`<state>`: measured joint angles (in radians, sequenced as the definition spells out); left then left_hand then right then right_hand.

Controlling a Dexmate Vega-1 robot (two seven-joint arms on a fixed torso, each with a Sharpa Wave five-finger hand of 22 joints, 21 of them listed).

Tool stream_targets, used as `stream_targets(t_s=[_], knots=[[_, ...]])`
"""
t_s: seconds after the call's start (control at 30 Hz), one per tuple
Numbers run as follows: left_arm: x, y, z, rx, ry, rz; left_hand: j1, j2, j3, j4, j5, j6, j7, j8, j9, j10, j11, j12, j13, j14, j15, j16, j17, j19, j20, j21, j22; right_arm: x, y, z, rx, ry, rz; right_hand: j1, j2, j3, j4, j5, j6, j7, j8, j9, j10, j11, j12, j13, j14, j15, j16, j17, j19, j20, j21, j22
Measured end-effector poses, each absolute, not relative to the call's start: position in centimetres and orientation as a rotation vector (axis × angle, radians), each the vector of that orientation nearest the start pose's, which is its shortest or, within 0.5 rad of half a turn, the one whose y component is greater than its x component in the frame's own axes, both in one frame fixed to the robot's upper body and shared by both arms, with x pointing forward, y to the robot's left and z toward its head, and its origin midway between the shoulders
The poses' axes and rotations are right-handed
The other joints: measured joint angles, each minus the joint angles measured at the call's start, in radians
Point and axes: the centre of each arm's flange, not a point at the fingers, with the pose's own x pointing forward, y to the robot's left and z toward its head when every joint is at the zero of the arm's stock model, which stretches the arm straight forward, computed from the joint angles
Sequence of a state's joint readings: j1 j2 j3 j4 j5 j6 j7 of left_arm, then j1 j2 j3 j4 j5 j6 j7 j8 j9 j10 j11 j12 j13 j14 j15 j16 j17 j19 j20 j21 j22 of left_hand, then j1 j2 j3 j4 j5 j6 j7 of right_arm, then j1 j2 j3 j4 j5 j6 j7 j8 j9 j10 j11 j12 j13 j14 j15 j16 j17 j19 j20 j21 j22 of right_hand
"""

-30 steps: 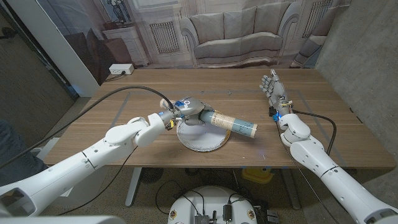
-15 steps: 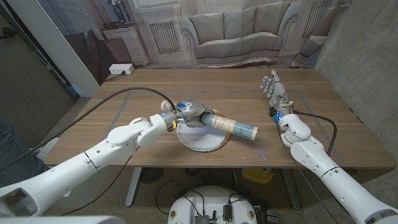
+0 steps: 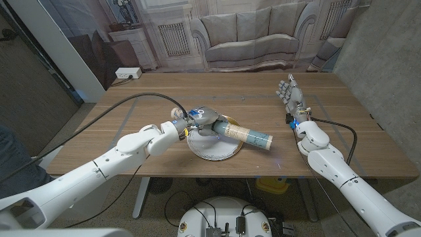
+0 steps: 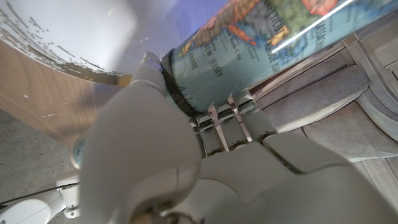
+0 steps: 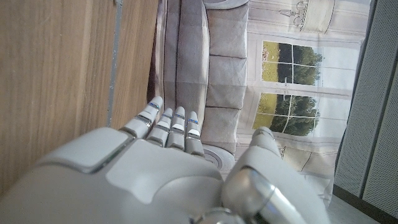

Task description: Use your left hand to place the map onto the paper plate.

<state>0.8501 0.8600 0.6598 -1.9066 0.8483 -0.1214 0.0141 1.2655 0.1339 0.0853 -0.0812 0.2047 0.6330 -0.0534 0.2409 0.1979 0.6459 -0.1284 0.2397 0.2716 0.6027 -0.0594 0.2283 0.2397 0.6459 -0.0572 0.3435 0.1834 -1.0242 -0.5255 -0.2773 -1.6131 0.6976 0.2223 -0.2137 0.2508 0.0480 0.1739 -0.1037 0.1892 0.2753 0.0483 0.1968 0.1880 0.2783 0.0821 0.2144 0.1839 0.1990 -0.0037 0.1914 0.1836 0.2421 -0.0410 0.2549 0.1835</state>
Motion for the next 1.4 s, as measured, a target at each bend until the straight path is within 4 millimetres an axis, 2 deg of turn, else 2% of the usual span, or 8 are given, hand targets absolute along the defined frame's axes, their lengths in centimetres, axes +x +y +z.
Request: stream_targets(t_s=[0.17,0.57,0.87,1.07,1.4], knots=[[53.8,13.9,-3.3,1.741,-0.979,-0.252,-0.001,-0.001,0.0,0.0,0.0,0.0,0.0,-0.004,0.0,-0.003,-0.003,-0.008,0.0,-0.004,0.003,-0.008,0.0,0.0,0.0,-0.004,0.0,60.1,-29.1,-2.6,0.206,-0.617,0.069,0.004,0.004,0.0,0.0,0.0,0.0,0.0,0.0,0.0,0.0,0.0,0.0,0.0,0.0,0.0,0.0,0.0,0.0,0.0,0.0,0.0],[53.9,13.6,-3.2,1.777,-0.945,-0.242,-0.016,-0.005,-0.004,0.004,-0.006,-0.035,-0.013,-0.023,0.0,-0.036,-0.014,-0.025,0.0,-0.064,0.009,-0.025,0.0,-0.057,-0.002,-0.028,0.0,60.2,-29.2,-2.7,0.216,-0.617,0.059,0.004,0.004,0.0,0.0,0.0,0.005,0.005,0.0,0.0,0.0,0.0,0.0,0.0,0.0,0.0,0.0,0.0,0.0,0.0,-0.004,0.0],[53.8,13.3,-3.0,1.809,-0.927,-0.231,-0.036,-0.012,-0.011,0.014,-0.006,-0.085,-0.035,-0.038,0.001,-0.097,-0.026,-0.044,-0.002,-0.151,0.012,-0.04,-0.003,-0.156,0.023,-0.074,0.0,60.3,-29.4,-2.7,0.221,-0.622,0.055,0.004,0.004,0.0,0.0,0.0,0.005,0.005,0.0,0.0,0.0,0.0,0.0,0.0,0.0,0.0,0.0,0.0,0.0,0.0,-0.004,0.0],[53.7,13.2,-2.9,1.828,-0.919,-0.225,-0.049,-0.017,-0.013,0.02,-0.012,-0.114,-0.045,-0.046,0.001,-0.128,-0.038,-0.046,-0.007,-0.18,0.011,-0.04,-0.007,-0.184,0.031,-0.091,0.0,60.2,-29.6,-2.8,0.225,-0.623,0.051,0.004,0.004,0.0,0.0,0.0,0.005,0.005,0.0,0.0,0.0,0.0,0.0,0.0,0.0,0.0,0.0,0.0,0.0,0.0,-0.004,0.0],[53.5,13.0,-2.8,1.849,-0.905,-0.22,-0.083,-0.036,-0.029,0.034,-0.014,-0.161,-0.058,-0.054,0.001,-0.167,-0.038,-0.046,-0.012,-0.215,0.016,-0.04,-0.012,-0.217,0.048,-0.108,0.0,60.0,-29.7,-3.0,0.229,-0.623,0.049,0.004,0.004,0.0,0.0,0.0,0.005,0.005,0.0,0.0,0.0,0.0,0.0,0.0,0.0,0.0,0.0,0.0,0.0,0.0,-0.008,0.0]])
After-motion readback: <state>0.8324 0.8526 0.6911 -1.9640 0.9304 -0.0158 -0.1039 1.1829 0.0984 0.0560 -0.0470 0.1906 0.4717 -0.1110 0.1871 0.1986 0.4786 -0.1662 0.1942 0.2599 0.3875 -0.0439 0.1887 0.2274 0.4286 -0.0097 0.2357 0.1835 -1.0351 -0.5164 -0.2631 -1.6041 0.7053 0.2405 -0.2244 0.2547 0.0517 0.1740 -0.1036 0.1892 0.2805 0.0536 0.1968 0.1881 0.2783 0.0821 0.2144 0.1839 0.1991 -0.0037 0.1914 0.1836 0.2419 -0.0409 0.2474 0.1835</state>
